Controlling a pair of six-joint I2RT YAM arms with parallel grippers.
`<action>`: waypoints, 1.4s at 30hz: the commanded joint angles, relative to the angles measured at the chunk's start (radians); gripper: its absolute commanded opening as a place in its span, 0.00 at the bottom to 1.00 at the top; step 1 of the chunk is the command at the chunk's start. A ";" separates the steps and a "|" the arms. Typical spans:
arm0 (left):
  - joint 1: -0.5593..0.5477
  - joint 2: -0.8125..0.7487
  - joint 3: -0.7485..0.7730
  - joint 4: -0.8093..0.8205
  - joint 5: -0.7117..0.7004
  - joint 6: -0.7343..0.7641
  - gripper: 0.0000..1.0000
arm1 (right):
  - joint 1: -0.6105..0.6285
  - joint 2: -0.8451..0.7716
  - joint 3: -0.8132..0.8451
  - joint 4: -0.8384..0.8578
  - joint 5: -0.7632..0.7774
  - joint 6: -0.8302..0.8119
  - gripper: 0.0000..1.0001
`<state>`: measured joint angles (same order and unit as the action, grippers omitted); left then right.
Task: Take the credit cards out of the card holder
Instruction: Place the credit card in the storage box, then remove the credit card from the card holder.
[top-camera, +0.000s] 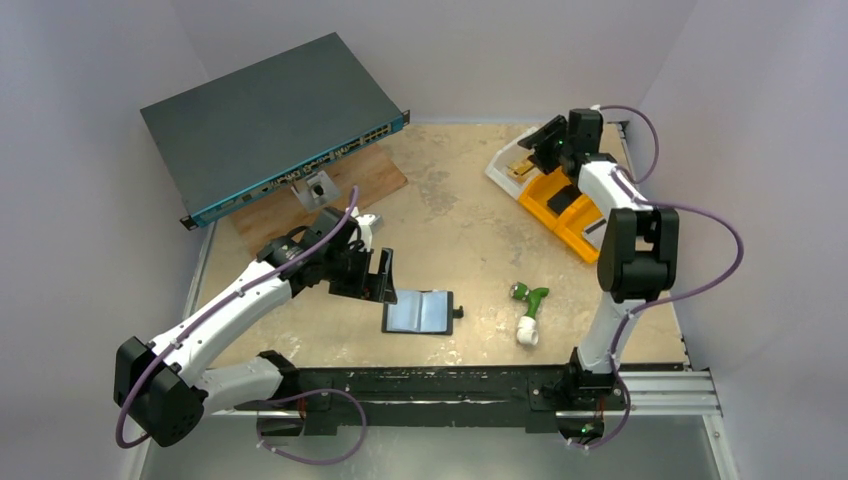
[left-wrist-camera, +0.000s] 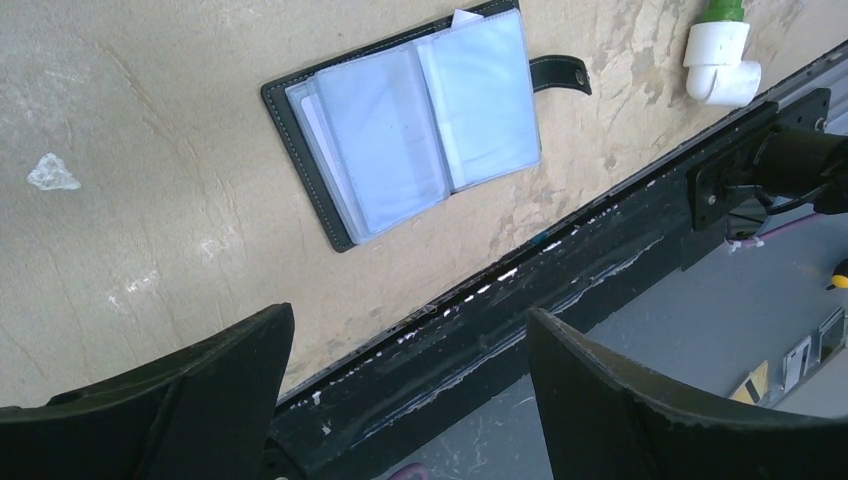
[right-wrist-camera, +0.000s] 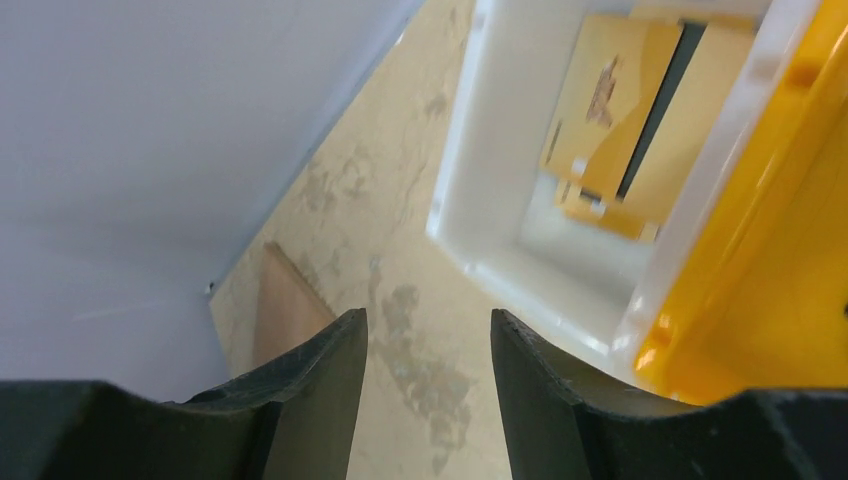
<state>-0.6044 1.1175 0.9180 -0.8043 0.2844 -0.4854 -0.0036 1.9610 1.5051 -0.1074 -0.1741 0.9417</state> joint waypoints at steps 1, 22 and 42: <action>0.004 -0.015 -0.002 0.025 0.018 0.012 0.86 | 0.064 -0.180 -0.141 0.010 0.006 -0.035 0.49; 0.005 0.045 -0.133 0.119 -0.107 -0.204 0.86 | 0.669 -0.595 -0.651 -0.132 0.162 -0.066 0.48; 0.135 0.077 -0.182 0.184 -0.053 -0.302 0.85 | 1.089 -0.247 -0.410 -0.236 0.454 -0.076 0.51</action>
<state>-0.4850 1.1988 0.7383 -0.6479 0.2123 -0.7692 1.0657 1.6714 1.0309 -0.3260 0.2268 0.8886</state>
